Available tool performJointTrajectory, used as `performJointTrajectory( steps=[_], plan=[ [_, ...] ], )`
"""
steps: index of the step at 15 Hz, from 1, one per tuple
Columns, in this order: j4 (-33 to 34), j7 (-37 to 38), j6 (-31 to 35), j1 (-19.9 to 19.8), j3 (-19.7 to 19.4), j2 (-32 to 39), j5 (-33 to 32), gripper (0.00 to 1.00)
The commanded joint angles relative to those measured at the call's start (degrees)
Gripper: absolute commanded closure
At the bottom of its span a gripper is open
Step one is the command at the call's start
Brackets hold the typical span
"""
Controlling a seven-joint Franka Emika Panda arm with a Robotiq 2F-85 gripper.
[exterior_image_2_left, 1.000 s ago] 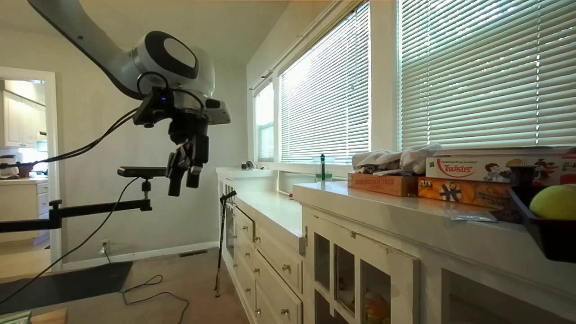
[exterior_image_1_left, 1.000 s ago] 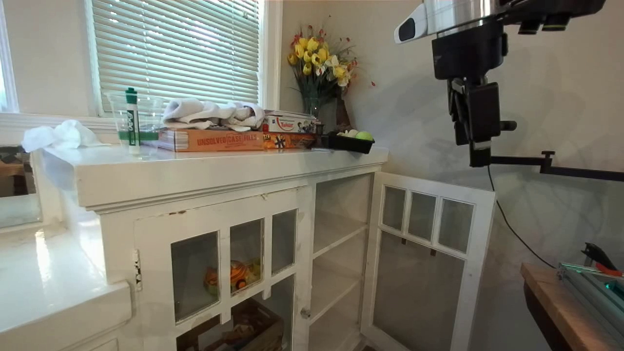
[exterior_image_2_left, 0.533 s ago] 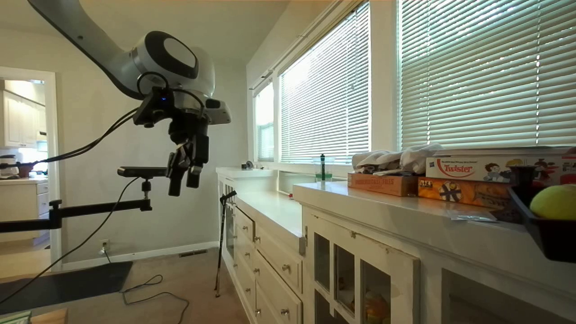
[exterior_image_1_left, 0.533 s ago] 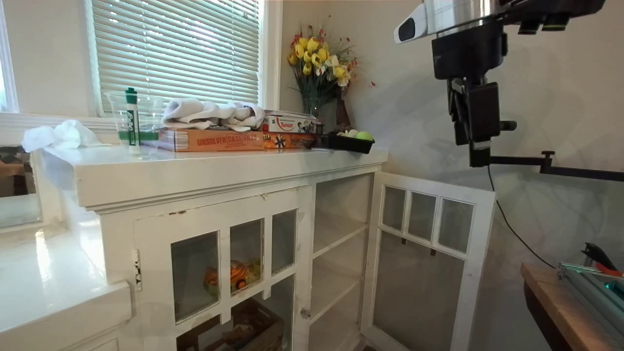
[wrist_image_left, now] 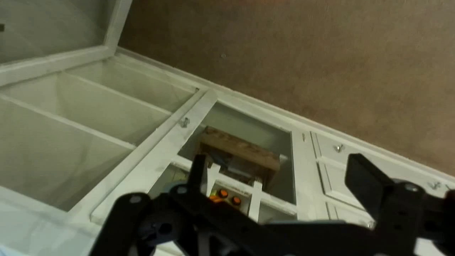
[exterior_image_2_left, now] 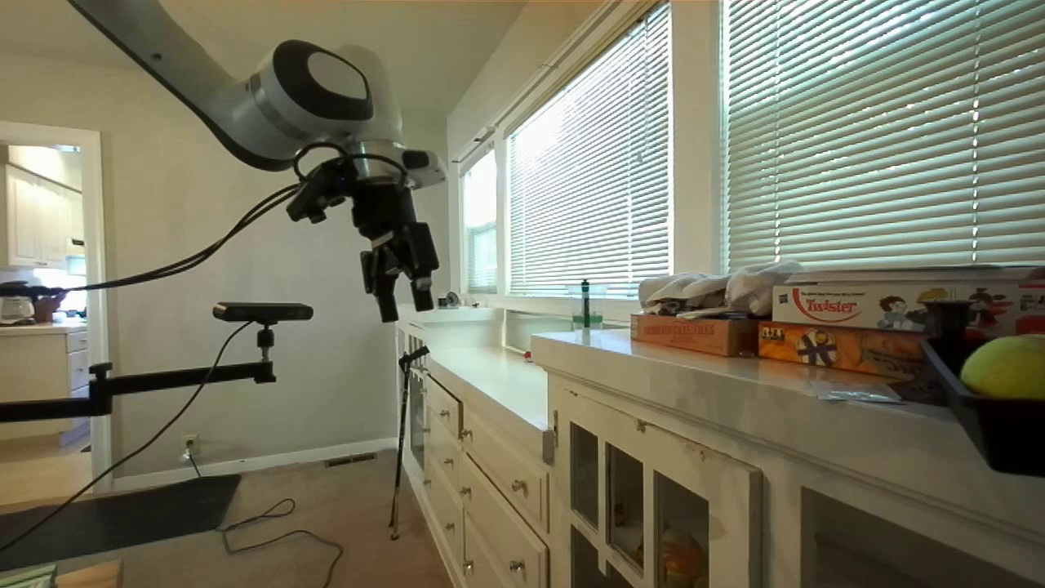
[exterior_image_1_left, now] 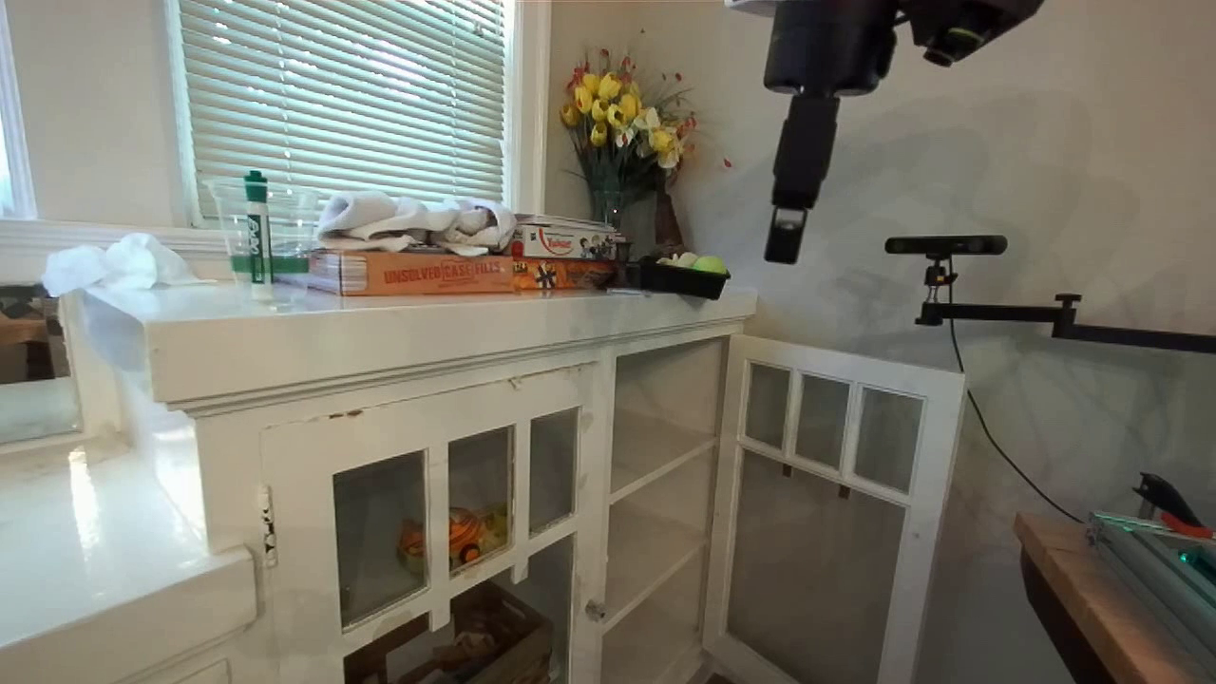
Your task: Put the clear cup on to of the white box.
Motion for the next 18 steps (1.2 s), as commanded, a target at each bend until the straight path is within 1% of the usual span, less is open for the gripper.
performJointTrajectory(
  steps=[1, 4, 9, 13, 14, 15, 18],
  plan=[
    [3.4, -2.0, 6.4, -1.6, -2.0, 2.1, -2.8, 0.0],
    [6.7, -4.7, 11.1, -2.9, -3.9, 4.1, -3.9, 0.0],
    [15.8, -9.5, 16.4, -3.3, -6.0, 11.1, -3.1, 0.0],
    [24.8, -11.8, 16.8, -2.8, -6.2, 17.4, -3.4, 0.0],
    [25.9, -12.1, 16.8, -2.7, -6.2, 18.2, -3.6, 0.0],
    [21.7, -11.0, 16.7, -2.6, -6.6, 14.8, -2.5, 0.0],
    [24.6, -11.4, 16.7, -2.4, -6.7, 17.3, -2.6, 0.0]
  ],
)
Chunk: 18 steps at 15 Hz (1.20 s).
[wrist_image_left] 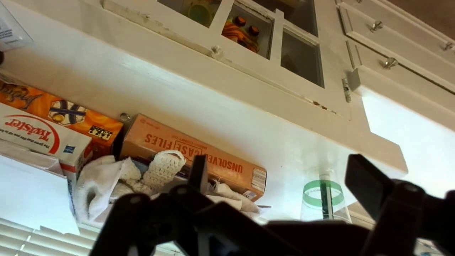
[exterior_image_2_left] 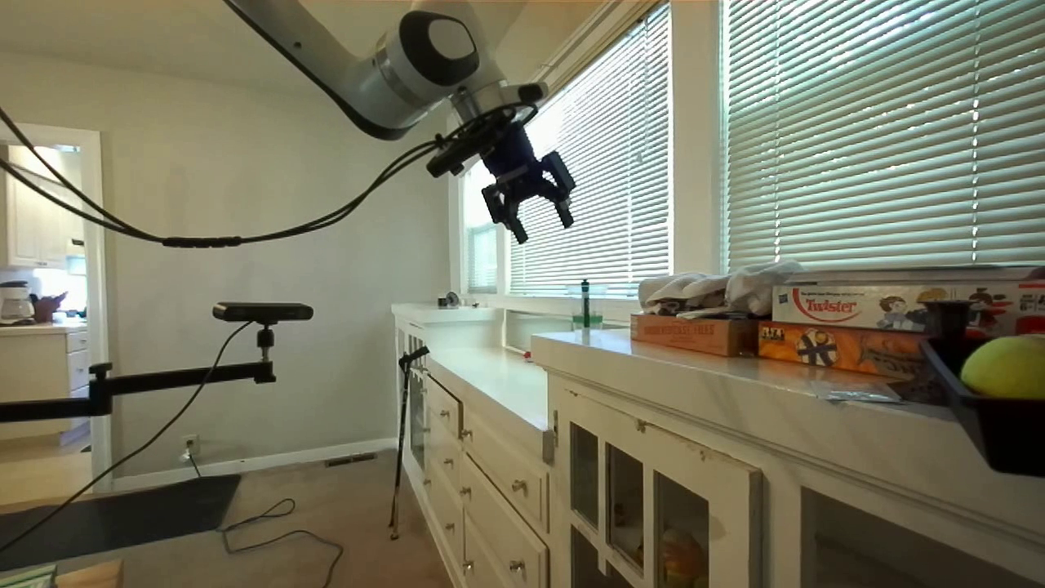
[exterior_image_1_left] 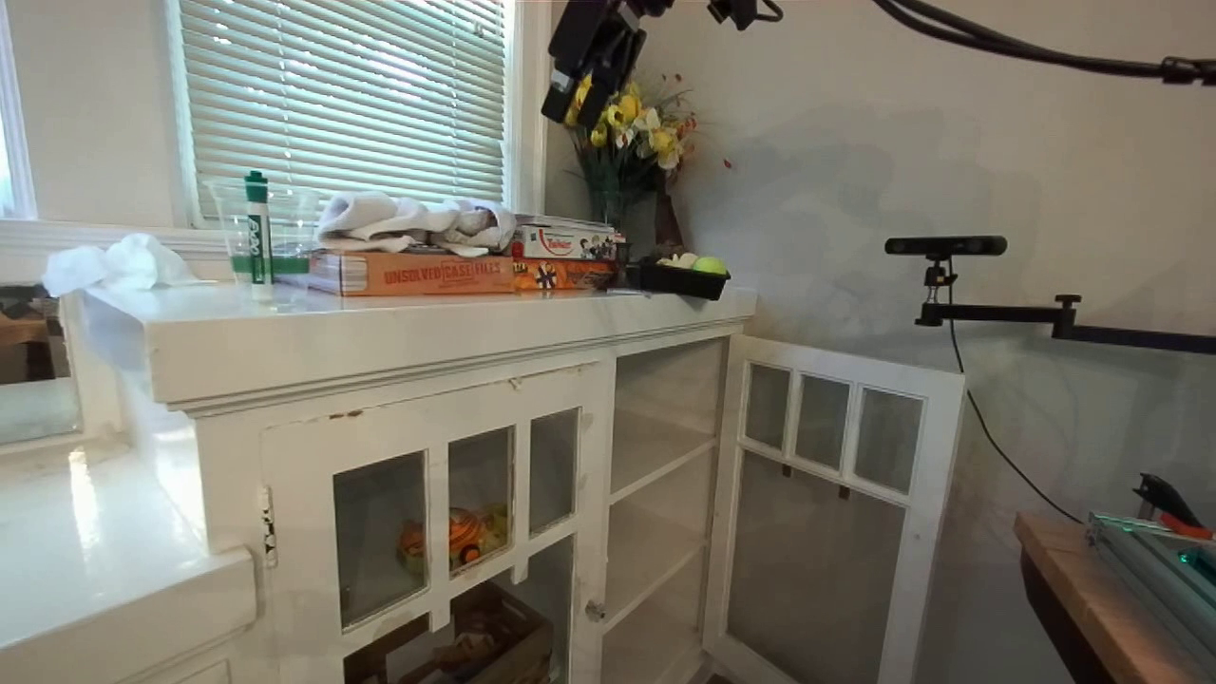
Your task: Put the clear cup on to of the white box.
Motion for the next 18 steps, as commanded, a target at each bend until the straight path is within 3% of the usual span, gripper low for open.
performJointTrajectory(
  steps=[1, 9, 18],
  plan=[
    [0.2, 0.0, -0.1, 0.6, -0.6, 0.2, 0.0, 0.0],
    [4.1, 0.5, 2.0, 0.4, -1.1, 3.9, 0.7, 0.0],
    [30.6, -9.1, 0.2, 2.1, -0.8, 23.3, 4.1, 0.0]
  ],
)
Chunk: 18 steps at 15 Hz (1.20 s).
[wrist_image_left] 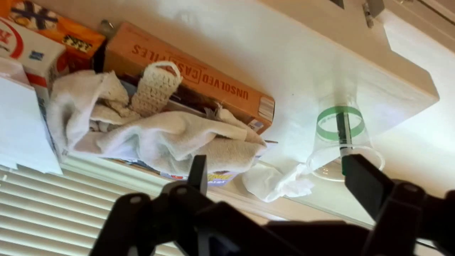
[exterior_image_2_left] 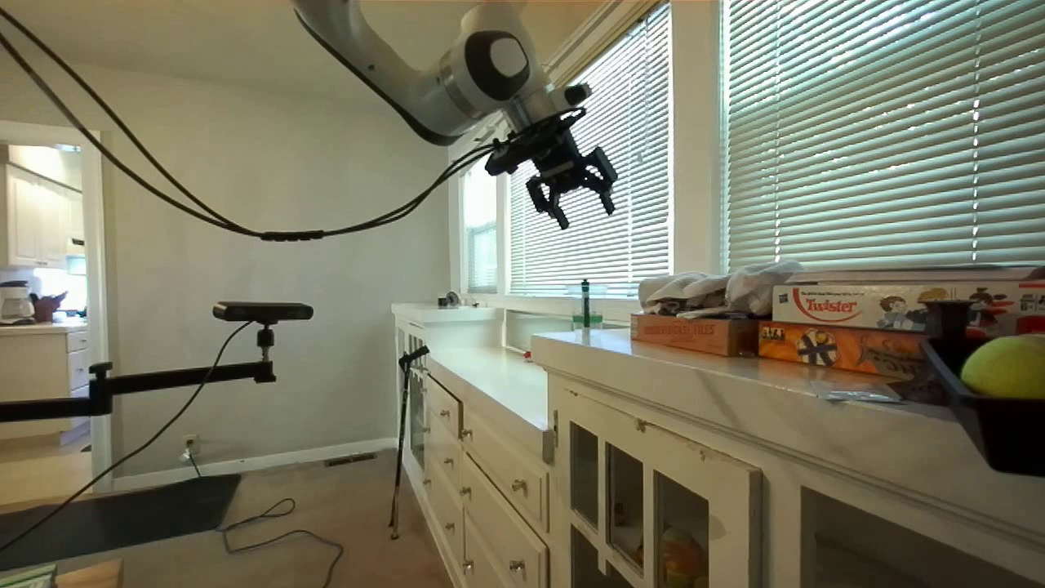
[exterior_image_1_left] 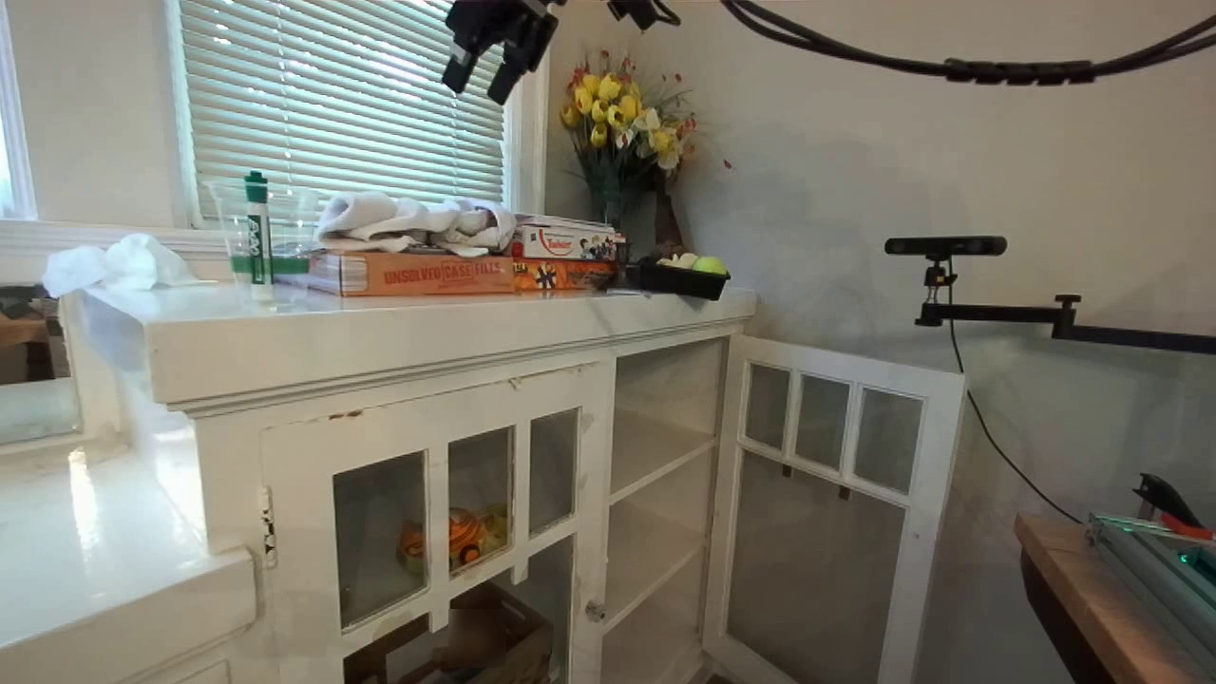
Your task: Put the clear cup on to of the white box.
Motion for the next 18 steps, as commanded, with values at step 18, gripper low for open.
performJointTrajectory(
  steps=[18],
  plan=[
    [41.5, -14.2, -18.7, 1.6, 2.8, 28.9, 5.8, 0.0]
  ],
)
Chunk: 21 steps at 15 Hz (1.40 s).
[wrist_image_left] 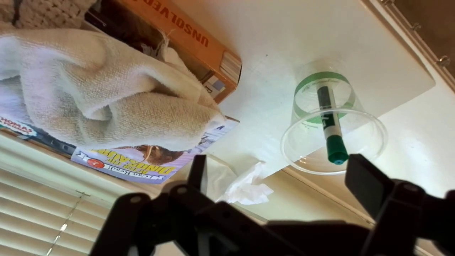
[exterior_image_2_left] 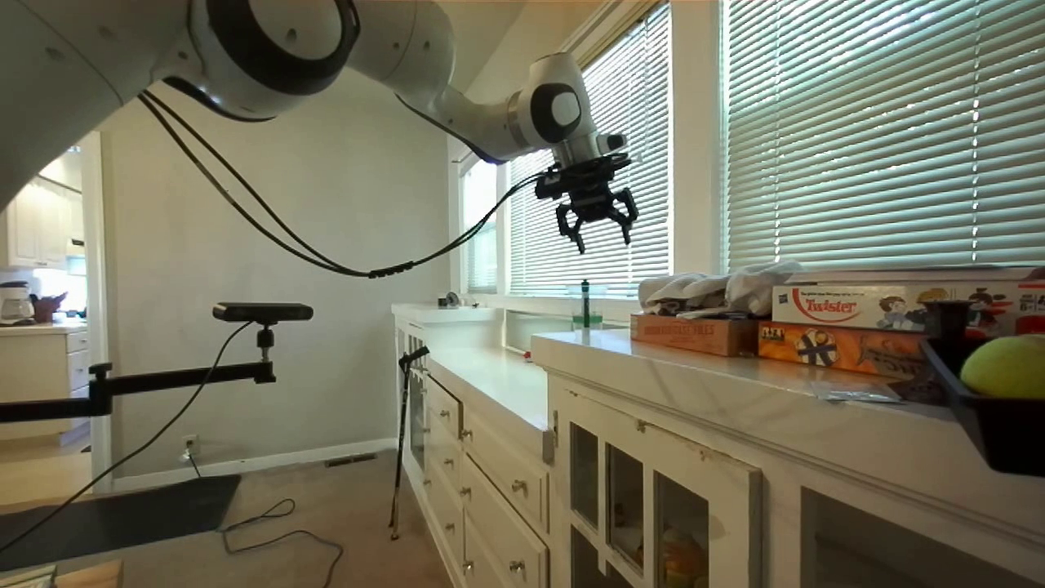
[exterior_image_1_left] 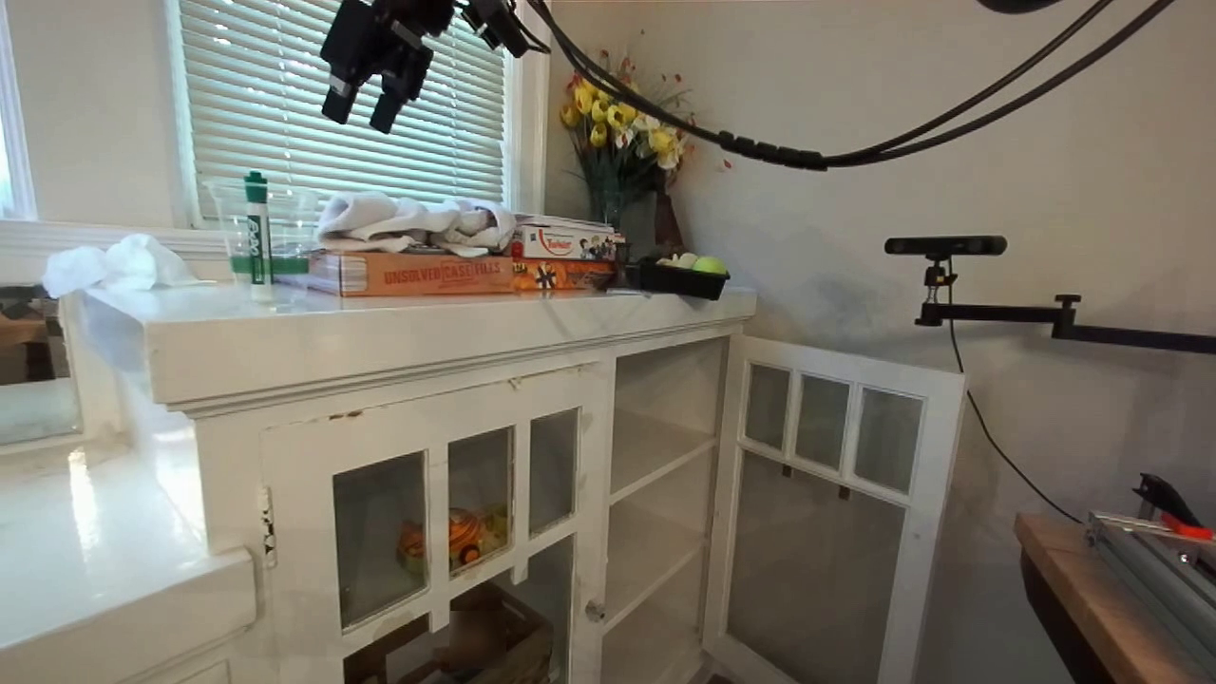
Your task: Put the clear cup on to of the white box.
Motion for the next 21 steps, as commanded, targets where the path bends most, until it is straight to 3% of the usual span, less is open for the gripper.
performJointTrajectory(
  steps=[1, 2, 7, 16, 21],
  plan=[
    [0.0, 0.0, 0.0, 0.0, 0.0, 0.0, 0.0, 0.0],
    [-3.3, 2.9, 0.7, -0.2, -1.5, -2.0, -0.9, 0.0],
    [-3.5, 7.9, 3.5, -0.6, -3.1, 0.3, 0.3, 0.0],
    [0.2, 4.4, 10.5, -1.1, 1.3, 5.0, 1.8, 0.0],
    [2.7, 3.1, 9.8, -1.2, 4.3, 6.9, 2.0, 0.0]
  ],
)
